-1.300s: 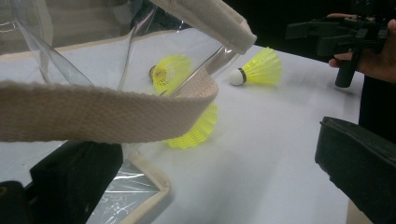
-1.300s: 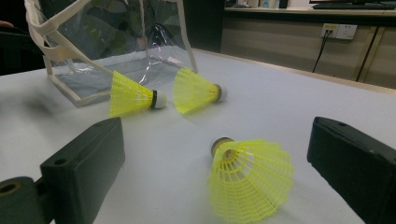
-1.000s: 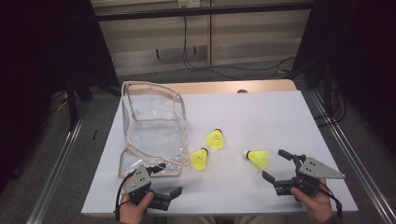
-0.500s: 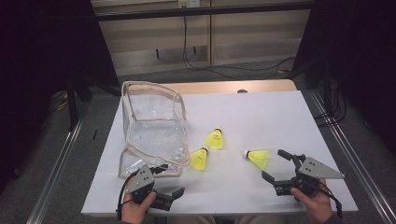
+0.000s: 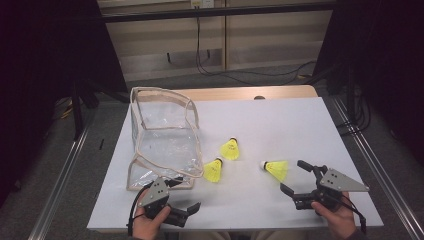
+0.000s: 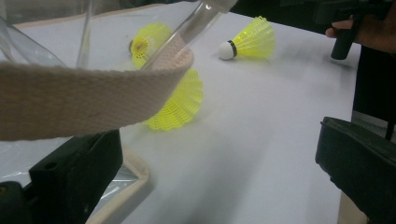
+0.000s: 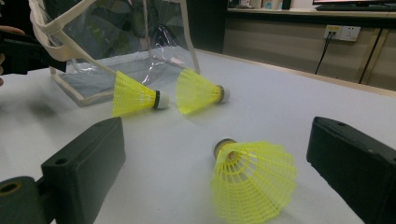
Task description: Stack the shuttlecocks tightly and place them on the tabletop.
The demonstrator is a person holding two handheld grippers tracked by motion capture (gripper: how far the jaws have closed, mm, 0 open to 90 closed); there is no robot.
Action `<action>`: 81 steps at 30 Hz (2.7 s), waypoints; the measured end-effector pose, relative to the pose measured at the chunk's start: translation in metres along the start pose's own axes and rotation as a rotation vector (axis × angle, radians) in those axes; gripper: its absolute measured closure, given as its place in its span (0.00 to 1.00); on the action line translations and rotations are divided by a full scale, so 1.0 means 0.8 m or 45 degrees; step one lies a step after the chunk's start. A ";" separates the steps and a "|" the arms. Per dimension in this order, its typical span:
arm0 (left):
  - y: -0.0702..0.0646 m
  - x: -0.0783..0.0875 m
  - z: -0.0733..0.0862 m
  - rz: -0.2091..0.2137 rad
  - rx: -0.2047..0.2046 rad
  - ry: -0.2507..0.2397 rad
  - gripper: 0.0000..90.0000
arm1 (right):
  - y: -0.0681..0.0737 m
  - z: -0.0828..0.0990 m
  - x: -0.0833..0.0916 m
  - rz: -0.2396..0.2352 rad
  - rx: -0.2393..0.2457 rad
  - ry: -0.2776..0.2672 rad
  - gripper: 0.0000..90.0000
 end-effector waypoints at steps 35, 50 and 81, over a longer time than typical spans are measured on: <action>-0.028 -0.042 -0.008 0.034 0.017 0.049 0.01 | 0.001 -0.001 0.000 -0.008 0.001 0.000 0.04; -0.032 -0.056 -0.008 0.033 0.035 0.065 0.02 | 0.002 -0.001 0.000 -0.010 0.007 0.001 0.05; -0.049 -0.078 -0.010 0.068 0.070 0.104 0.02 | 0.002 -0.001 0.000 -0.010 0.010 0.001 0.05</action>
Point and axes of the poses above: each handheld gripper's, and its own axes: x roughly backward along the jaws, z roughly out of its underside, y roughly to its left, the point moved 8 cm from there along -x, roughly forward along the jaws, and after that the axes turned 6 degrees about x, right-handed, at the moved point
